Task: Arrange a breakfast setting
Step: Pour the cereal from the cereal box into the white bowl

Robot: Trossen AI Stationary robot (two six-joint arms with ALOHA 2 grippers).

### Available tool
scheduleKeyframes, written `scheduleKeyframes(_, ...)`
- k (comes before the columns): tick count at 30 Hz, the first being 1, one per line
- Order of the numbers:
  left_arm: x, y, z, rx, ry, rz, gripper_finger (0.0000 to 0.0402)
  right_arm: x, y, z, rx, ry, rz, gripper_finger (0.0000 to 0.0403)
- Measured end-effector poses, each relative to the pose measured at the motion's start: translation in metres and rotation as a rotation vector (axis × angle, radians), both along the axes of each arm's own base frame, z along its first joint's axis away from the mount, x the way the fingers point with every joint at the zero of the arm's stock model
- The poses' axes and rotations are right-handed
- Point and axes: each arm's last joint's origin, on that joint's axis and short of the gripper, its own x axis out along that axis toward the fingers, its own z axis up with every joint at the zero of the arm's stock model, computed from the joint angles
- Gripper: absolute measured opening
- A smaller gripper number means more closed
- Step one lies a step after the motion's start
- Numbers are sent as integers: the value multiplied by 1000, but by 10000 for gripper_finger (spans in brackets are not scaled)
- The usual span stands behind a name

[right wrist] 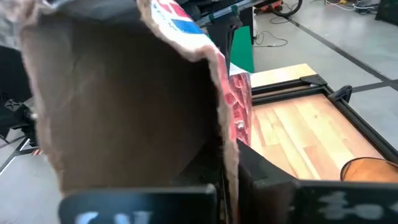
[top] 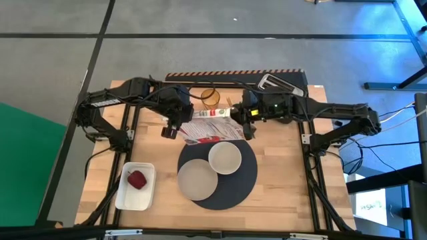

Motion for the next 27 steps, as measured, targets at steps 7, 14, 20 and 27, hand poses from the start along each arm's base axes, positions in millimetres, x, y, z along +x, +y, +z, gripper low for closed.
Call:
scheduleKeyframes(7,-1,-1,-1,-3,13,12,16,-17,-1,14,-34,-43,-76,46)
scheduleKeyframes(14,-5,-2,-3,-36,55,47,2,-66,-1,43,-72,-120,-146,147)
scheduleKeyframes(20,-4,-3,-3,-26,46,52,1,-88,1,54,-64,-157,-139,252)
scheduleKeyframes(27,0,-1,0,12,-1,73,1,-58,1,33,4,-49,-99,342)
